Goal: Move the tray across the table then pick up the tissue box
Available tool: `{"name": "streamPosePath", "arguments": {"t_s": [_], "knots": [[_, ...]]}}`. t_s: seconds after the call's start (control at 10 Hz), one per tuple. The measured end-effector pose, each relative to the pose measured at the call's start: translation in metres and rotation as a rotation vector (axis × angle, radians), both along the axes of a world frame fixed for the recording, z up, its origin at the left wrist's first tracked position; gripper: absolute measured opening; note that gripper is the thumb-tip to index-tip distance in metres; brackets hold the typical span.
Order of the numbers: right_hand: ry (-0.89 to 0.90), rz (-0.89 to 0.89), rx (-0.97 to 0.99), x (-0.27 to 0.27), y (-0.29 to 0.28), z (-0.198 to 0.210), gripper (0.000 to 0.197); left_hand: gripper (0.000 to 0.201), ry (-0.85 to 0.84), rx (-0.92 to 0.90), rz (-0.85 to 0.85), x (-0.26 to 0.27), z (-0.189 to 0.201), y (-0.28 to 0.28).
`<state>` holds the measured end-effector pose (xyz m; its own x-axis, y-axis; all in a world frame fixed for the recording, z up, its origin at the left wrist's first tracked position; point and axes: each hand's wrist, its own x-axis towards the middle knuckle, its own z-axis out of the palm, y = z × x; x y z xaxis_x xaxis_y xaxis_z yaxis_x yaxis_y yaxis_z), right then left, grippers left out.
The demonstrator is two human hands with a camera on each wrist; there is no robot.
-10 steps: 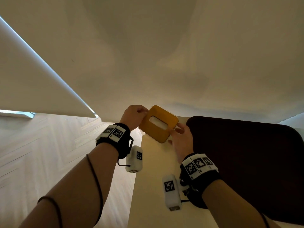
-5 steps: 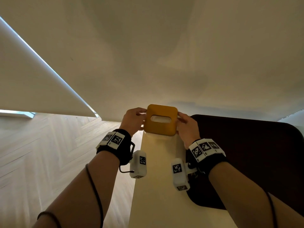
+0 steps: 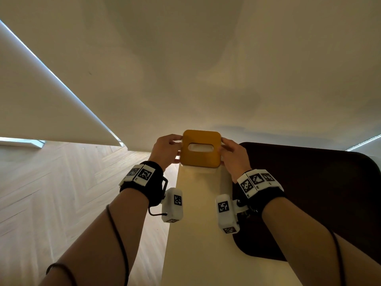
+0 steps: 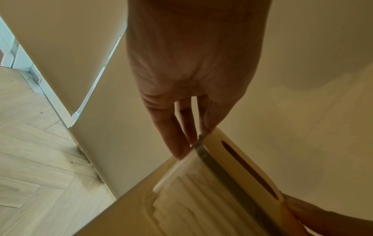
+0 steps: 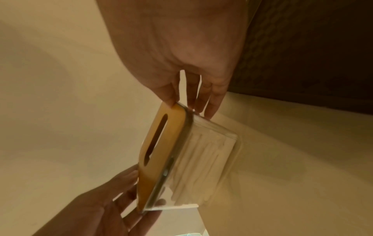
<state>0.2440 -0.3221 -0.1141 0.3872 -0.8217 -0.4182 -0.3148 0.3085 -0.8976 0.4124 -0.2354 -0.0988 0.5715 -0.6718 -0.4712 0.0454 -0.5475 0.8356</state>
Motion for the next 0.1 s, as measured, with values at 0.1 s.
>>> {"name": "streamPosePath", "arguments": {"t_s": [0.1], "knots": [[0.01,-0.083,-0.001,-0.0042,-0.0036,-0.0078,0.041,0.035,-0.051,-0.005,0.06,0.0033,-0.0015,0.003]]}}
